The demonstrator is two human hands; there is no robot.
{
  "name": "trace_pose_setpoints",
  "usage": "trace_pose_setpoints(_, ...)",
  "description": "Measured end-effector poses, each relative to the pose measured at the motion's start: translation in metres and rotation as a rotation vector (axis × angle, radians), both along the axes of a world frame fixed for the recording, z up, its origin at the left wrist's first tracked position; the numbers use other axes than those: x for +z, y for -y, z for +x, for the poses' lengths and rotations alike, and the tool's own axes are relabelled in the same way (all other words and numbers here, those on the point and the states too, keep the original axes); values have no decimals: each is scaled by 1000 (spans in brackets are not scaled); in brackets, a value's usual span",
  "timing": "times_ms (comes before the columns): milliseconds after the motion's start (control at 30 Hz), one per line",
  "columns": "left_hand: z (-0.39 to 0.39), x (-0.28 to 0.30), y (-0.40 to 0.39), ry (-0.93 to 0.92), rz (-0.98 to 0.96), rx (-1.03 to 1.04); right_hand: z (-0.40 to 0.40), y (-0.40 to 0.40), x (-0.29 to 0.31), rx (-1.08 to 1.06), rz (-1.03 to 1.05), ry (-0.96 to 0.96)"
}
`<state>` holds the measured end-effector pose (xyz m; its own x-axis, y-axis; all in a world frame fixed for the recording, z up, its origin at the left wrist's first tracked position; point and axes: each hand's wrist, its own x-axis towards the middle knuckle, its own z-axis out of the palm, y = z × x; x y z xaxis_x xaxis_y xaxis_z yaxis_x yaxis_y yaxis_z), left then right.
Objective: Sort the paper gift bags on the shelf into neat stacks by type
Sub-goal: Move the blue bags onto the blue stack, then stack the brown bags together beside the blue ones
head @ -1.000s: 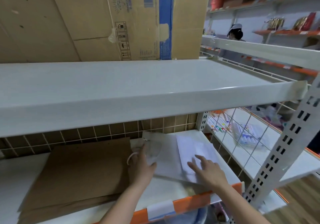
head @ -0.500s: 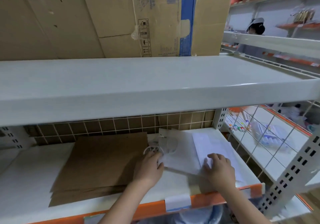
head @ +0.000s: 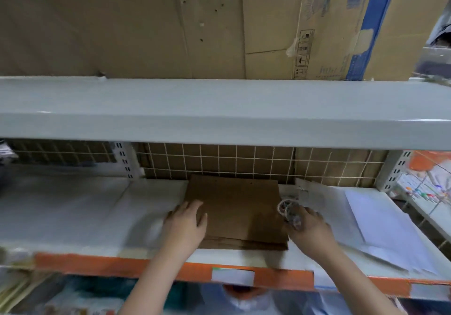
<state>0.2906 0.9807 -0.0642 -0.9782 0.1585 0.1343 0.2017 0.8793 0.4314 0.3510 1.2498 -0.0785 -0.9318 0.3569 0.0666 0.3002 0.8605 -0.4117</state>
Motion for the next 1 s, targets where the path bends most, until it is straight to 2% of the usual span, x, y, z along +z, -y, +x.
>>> trace_pose_setpoints(233, 3, 4, 134, -58, -130, 53, -10, 123, 11, 82, 60, 125)
trace_pose_setpoints(667, 15, 4, 387, -170, -232, 229, -25, 347, 10, 233, -22, 73)
trace_pose_setpoints(800, 18, 7, 441, -94, -212, 318, -41, 398, 6, 293, -20, 98)
trace_pose_setpoints(1000, 4, -4, 508, -96, -162, 426, -78, 458, -1, 358, -15, 138)
